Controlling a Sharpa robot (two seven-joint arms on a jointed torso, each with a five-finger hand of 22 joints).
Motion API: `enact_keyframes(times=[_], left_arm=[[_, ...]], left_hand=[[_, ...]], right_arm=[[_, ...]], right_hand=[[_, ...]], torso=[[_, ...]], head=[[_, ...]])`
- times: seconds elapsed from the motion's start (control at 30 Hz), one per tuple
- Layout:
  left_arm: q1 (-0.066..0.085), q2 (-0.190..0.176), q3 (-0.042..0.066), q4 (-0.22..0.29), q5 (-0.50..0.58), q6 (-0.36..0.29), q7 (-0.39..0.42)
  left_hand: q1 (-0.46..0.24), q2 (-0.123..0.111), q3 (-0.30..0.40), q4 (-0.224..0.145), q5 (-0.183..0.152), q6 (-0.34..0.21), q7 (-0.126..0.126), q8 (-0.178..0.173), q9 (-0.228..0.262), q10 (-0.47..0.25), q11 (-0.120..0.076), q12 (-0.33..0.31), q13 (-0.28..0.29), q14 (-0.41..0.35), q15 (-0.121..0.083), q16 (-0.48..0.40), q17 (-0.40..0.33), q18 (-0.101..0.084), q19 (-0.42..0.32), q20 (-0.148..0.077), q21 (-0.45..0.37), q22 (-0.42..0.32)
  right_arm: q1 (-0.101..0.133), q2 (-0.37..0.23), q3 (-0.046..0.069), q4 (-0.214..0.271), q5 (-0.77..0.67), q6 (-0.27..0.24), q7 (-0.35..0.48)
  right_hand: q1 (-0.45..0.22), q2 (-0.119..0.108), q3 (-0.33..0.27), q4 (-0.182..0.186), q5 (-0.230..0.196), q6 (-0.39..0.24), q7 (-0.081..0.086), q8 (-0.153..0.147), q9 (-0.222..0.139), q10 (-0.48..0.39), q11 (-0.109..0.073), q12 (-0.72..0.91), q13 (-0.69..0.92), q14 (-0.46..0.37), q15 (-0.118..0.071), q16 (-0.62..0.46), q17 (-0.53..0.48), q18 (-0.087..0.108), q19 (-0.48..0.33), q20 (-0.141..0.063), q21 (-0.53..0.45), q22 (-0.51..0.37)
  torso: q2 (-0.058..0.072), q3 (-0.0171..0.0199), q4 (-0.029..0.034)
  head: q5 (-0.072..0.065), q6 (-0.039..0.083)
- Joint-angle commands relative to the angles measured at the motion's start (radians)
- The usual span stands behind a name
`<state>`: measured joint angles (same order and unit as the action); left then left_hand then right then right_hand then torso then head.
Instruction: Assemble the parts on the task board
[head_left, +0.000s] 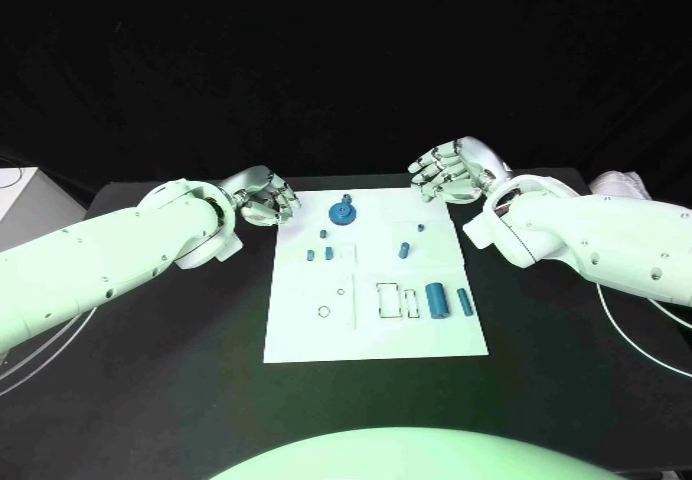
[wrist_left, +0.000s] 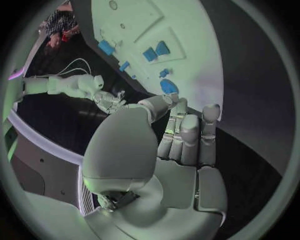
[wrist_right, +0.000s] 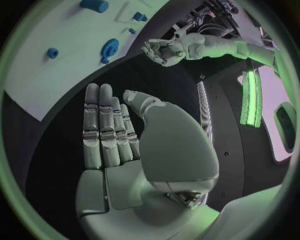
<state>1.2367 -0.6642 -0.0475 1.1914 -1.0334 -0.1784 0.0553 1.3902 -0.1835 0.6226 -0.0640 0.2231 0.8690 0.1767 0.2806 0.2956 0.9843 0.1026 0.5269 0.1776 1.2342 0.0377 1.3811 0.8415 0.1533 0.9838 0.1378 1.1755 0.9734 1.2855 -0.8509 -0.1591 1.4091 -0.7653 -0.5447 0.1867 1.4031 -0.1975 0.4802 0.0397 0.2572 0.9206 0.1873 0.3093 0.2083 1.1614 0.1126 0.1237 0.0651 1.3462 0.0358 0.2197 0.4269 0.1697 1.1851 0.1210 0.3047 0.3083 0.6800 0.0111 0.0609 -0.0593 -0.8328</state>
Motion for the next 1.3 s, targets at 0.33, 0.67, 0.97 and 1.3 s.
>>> enact_keyframes(times=[0.33,0.67,0.97,1.3], left_arm=[[0.000,-0.132,0.015,0.195,0.552,0.002,0.177],[-0.001,-0.208,0.016,0.278,0.842,0.107,0.300],[-0.003,-0.236,0.016,0.298,0.890,0.126,0.329],[-0.004,-0.247,0.016,0.300,0.896,0.126,0.330]], left_hand=[[-0.036,0.009,-0.036,0.031,0.005,-0.011,0.012,0.007,-0.001,-0.083,0.021,0.032,0.018,-0.207,0.015,-0.165,-0.308,0.031,-0.130,0.013,-0.148,-0.145],[-0.046,0.012,-0.056,0.046,0.006,-0.019,0.013,0.013,0.000,-0.094,0.023,0.045,0.021,-0.221,0.017,-0.195,-0.327,0.031,-0.134,0.016,-0.184,-0.169],[-0.048,0.011,-0.060,0.048,0.006,-0.019,0.013,0.014,0.000,-0.096,0.023,0.046,0.021,-0.222,0.018,-0.197,-0.328,0.031,-0.133,0.016,-0.188,-0.172],[-0.047,0.011,-0.061,0.048,0.006,-0.020,0.013,0.015,0.000,-0.097,0.023,0.047,0.021,-0.223,0.018,-0.198,-0.329,0.032,-0.133,0.016,-0.190,-0.174]], right_arm=[[-0.004,-0.001,0.000,-0.041,-0.604,0.173,-0.214],[-0.012,0.012,0.000,-0.070,-0.807,0.233,-0.323],[-0.032,0.040,0.000,-0.087,-0.851,0.277,-0.350],[-0.046,0.056,-0.001,-0.081,-0.856,0.298,-0.346]], right_hand=[[-0.051,-0.017,0.036,-0.045,-0.035,0.081,-0.030,-0.060,-0.020,0.096,-0.031,-0.052,0.009,0.124,-0.040,0.224,0.203,0.011,-0.012,-0.040,0.284,0.233],[-0.091,-0.057,0.062,-0.025,-0.067,0.083,-0.037,-0.077,-0.012,0.045,-0.028,-0.060,0.006,0.149,-0.036,0.435,0.345,-0.001,0.042,-0.037,0.416,0.357],[-0.095,-0.072,0.054,-0.011,-0.073,0.078,-0.038,-0.085,-0.004,0.015,-0.024,-0.057,0.007,0.158,-0.033,0.683,0.523,-0.027,0.105,-0.032,0.577,0.527],[-0.086,-0.067,0.066,-0.005,-0.070,0.094,-0.040,-0.079,0.009,0.030,-0.027,-0.051,0.012,0.169,-0.033,0.872,0.658,-0.054,0.165,-0.033,0.738,0.696]], torso=[[0.001,0.0002,-0.0029],[0.003,-0.0008,-0.0008],[0.003,-0.0009,0.0027],[0.004,-0.0001,-0.0009]], head=[[-0.025,0.024],[-0.044,0.031],[-0.047,0.028],[-0.041,0.022]])
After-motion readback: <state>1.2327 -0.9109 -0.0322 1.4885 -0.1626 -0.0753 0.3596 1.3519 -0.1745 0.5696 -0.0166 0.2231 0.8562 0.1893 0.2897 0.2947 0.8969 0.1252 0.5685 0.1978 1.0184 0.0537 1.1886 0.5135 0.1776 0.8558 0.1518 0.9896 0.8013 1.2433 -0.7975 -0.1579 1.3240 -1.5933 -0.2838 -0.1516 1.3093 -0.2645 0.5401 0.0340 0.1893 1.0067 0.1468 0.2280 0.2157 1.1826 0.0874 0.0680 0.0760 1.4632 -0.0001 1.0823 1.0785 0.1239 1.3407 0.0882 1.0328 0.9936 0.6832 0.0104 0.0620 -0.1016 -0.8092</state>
